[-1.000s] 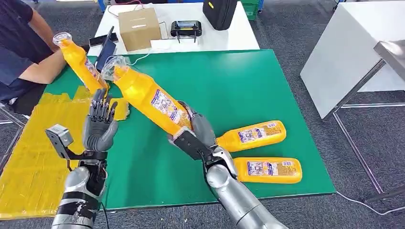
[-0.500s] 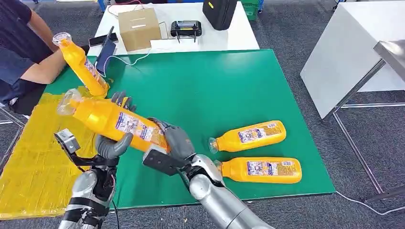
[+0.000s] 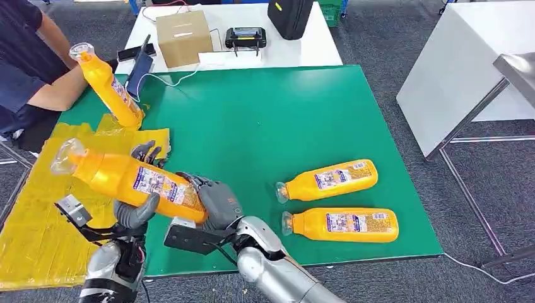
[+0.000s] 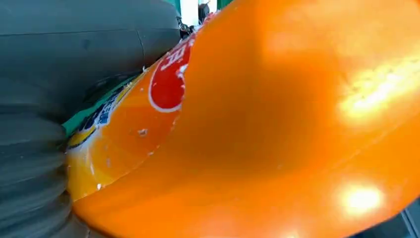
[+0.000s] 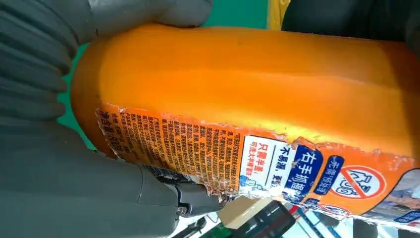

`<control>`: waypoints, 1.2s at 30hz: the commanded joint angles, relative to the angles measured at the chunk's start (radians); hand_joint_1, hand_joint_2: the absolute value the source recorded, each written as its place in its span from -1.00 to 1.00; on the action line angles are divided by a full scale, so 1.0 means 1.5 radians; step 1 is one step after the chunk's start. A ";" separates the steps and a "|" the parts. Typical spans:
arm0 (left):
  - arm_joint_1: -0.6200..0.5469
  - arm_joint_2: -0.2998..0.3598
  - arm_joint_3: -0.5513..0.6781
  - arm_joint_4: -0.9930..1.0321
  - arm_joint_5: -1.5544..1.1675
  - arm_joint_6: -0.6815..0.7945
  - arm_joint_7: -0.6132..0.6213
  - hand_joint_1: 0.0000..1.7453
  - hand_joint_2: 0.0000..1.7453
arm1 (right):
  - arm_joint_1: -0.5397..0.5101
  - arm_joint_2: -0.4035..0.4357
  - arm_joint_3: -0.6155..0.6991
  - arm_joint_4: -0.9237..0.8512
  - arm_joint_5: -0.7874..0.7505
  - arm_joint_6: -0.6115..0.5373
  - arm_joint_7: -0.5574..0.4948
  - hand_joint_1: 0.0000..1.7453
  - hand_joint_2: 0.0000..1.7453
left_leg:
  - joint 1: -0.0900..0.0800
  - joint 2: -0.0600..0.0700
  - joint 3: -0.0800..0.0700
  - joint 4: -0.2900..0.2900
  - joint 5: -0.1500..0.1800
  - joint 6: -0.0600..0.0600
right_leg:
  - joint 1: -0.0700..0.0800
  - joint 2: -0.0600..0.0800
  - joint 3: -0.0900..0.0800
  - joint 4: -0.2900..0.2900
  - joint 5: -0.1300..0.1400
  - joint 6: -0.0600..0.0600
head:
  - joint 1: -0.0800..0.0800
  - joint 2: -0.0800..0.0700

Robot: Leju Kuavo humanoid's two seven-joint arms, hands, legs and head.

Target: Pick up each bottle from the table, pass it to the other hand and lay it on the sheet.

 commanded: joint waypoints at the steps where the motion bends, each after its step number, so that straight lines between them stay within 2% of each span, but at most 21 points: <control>1: -0.046 -0.006 -0.004 0.016 -0.024 0.017 0.002 1.00 1.00 | 0.008 -0.017 0.086 0.029 0.011 0.021 -0.010 1.00 1.00 | 0.001 -0.004 0.002 0.000 -0.001 -0.001 | 0.001 0.002 0.003 -0.001 -0.001 -0.001 | 0.000 0.000; 9: -0.038 0.007 -0.006 -0.009 -0.150 0.093 -0.041 1.00 1.00 | 0.020 -0.047 0.060 -0.033 0.021 0.013 -0.005 1.00 1.00 | 0.001 -0.003 0.001 0.000 0.000 0.000 | 0.000 0.000 0.002 -0.001 -0.001 -0.001 | 0.000 0.000; 11: -0.041 0.017 -0.008 -0.009 -0.233 0.151 -0.048 1.00 1.00 | 0.029 -0.055 0.037 -0.062 0.017 0.006 -0.003 1.00 1.00 | 0.001 -0.004 0.002 0.000 -0.001 -0.001 | 0.001 0.001 0.003 -0.001 -0.001 -0.001 | 0.000 0.000; 12: -0.041 0.020 -0.008 -0.010 -0.279 0.188 -0.048 1.00 1.00 | 0.039 -0.061 0.019 -0.084 0.011 0.002 -0.004 0.80 1.00 | 0.001 -0.003 0.001 0.000 0.000 0.000 | 0.000 0.000 0.002 -0.001 -0.001 -0.001 | 0.000 0.000; 13: -0.036 0.029 -0.011 -0.019 -0.359 0.253 -0.060 1.00 1.00 | 0.049 -0.070 0.007 -0.114 0.015 -0.011 -0.007 -1.00 1.00 | 0.001 -0.005 0.003 0.000 -0.001 -0.001 | 0.001 0.001 0.004 -0.001 -0.002 -0.001 | 0.000 0.000; 15: -0.020 0.034 -0.011 -0.035 -0.504 0.366 -0.049 1.00 1.00 | 0.073 -0.100 -0.016 -0.191 0.011 -0.012 -0.006 -1.00 1.00 | 0.001 -0.004 0.002 0.000 0.000 0.000 | 0.000 0.000 0.003 -0.001 -0.001 -0.001 | 0.000 0.000; 17: -0.008 0.030 -0.006 -0.049 -0.509 0.368 -0.049 1.00 1.00 | 0.083 -0.118 -0.023 -0.225 0.005 0.005 -0.004 -1.00 1.00 | 0.001 -0.004 0.002 0.000 -0.001 0.000 | 0.000 0.001 0.004 -0.001 -0.001 -0.001 | 0.000 0.000; 20: -0.008 0.028 -0.007 -0.048 -0.510 0.368 -0.050 1.00 1.00 | 0.085 -0.115 -0.024 -0.224 0.006 0.006 -0.004 -1.00 1.00 | 0.001 -0.001 0.002 0.000 -0.001 -0.001 | 0.000 0.003 0.003 -0.001 -0.001 -0.001 | -0.001 0.000; 22: -0.008 0.028 -0.007 -0.048 -0.510 0.368 -0.050 1.00 1.00 | 0.085 -0.115 -0.024 -0.224 0.006 0.006 -0.004 -1.00 1.00 | 0.001 -0.004 0.003 0.000 -0.002 -0.001 | 0.000 0.001 0.004 -0.001 -0.002 -0.001 | -0.001 0.000; 28: -0.009 0.027 -0.007 -0.046 -0.511 0.368 -0.050 1.00 1.00 | 0.085 -0.111 -0.023 -0.218 0.006 0.007 -0.004 -1.00 1.00 | 0.001 -0.002 0.003 0.000 -0.002 -0.001 | 0.000 0.004 0.004 0.000 -0.002 -0.001 | 0.000 0.000; 29: -0.006 0.032 -0.007 -0.044 -0.610 0.449 -0.035 1.00 1.00 | 0.090 -0.116 -0.031 -0.233 0.009 -0.013 -0.015 -1.00 -1.00 | 0.001 -0.003 0.004 0.000 -0.002 -0.001 | 0.000 0.004 0.005 0.000 -0.002 -0.001 | 0.000 0.000; 32: 0.024 0.041 0.002 -0.031 -0.889 0.615 0.058 1.00 1.00 | 0.124 -0.191 -0.063 -0.369 -0.007 -0.022 -0.026 -1.00 -1.00 | 0.001 -0.003 0.004 0.000 -0.003 -0.001 | 0.000 0.004 0.006 -0.001 -0.002 -0.001 | 0.000 0.000; 34: 0.025 0.051 -0.001 0.004 -0.928 0.626 0.082 1.00 1.00 | 0.137 -0.245 -0.091 -0.437 -0.012 -0.007 -0.034 -1.00 -1.00 | 0.001 -0.004 0.004 -0.001 -0.002 -0.001 | 0.000 0.003 0.006 -0.002 -0.002 -0.001 | 0.000 0.000; 35: 0.025 0.053 0.010 0.025 -1.008 0.668 0.115 1.00 1.00 | 0.142 -0.268 -0.106 -0.461 0.000 -0.016 -0.043 -1.00 -1.00 | 0.000 -0.003 0.003 -0.001 -0.001 0.000 | 0.000 0.002 0.004 -0.001 -0.001 0.000 | 0.000 0.000; 36: 0.017 0.060 0.007 0.053 -1.044 0.678 0.129 1.00 1.00 | 0.157 -0.276 -0.133 -0.480 -0.030 -0.023 -0.075 -1.00 -1.00 | 0.000 -0.002 0.002 -0.001 -0.001 0.000 | -0.001 0.000 0.003 -0.001 -0.001 0.000 | 0.000 0.000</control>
